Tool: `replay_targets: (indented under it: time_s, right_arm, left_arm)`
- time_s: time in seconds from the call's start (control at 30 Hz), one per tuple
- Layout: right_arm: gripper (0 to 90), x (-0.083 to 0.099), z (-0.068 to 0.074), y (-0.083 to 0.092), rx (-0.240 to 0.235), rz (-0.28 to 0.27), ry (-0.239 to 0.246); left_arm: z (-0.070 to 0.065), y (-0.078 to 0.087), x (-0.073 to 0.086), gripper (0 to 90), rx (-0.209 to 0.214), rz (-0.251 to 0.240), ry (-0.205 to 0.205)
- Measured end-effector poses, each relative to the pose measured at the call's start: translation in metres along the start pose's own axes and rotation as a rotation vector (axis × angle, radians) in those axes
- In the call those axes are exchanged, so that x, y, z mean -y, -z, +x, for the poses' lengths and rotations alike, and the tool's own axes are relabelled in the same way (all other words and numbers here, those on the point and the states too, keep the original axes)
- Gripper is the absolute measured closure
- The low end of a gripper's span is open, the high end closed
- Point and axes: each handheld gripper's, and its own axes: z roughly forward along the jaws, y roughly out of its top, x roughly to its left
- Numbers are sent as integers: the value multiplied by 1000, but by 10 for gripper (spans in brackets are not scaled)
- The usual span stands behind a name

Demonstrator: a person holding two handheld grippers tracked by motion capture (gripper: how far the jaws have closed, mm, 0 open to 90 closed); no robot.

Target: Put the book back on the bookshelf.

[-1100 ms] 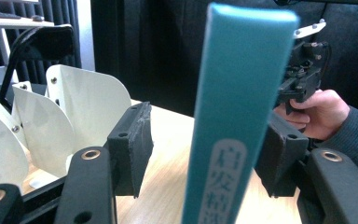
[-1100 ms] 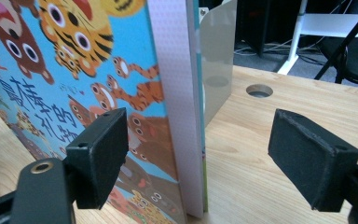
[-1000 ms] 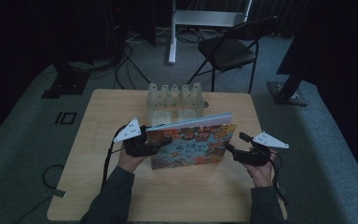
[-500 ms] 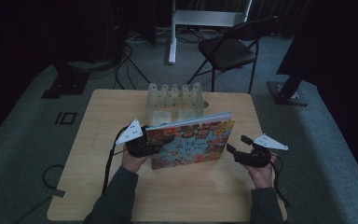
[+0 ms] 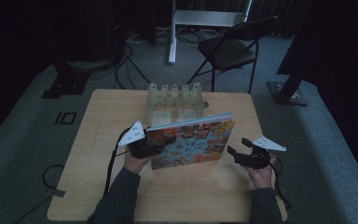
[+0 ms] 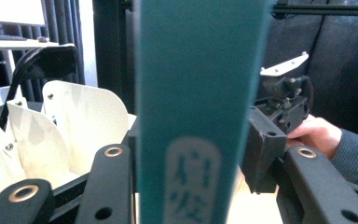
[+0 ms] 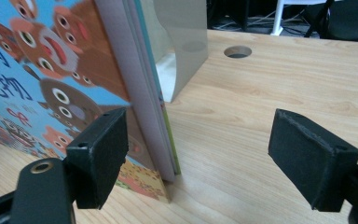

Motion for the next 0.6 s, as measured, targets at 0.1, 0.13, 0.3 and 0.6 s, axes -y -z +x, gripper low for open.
replay_targets:
  time_s: [0.1, 0.13, 0.3, 0.6]
  right_arm:
    - [195, 3, -2, -1, 3, 7, -3]
    - [195, 4, -2, -1, 4, 11, -6]
    - [195, 7, -4, -4, 5, 24, -15]
    - [195, 9, -4, -7, 7, 37, -11]
  left_arm:
    - [0, 0, 1, 567, 6, -5, -4]
    - [0, 0, 1, 580, 9, -7, -6]
    - [-3, 0, 2, 672, 31, -13, -17]
    - [-8, 0, 3, 749, 38, -18, -39]
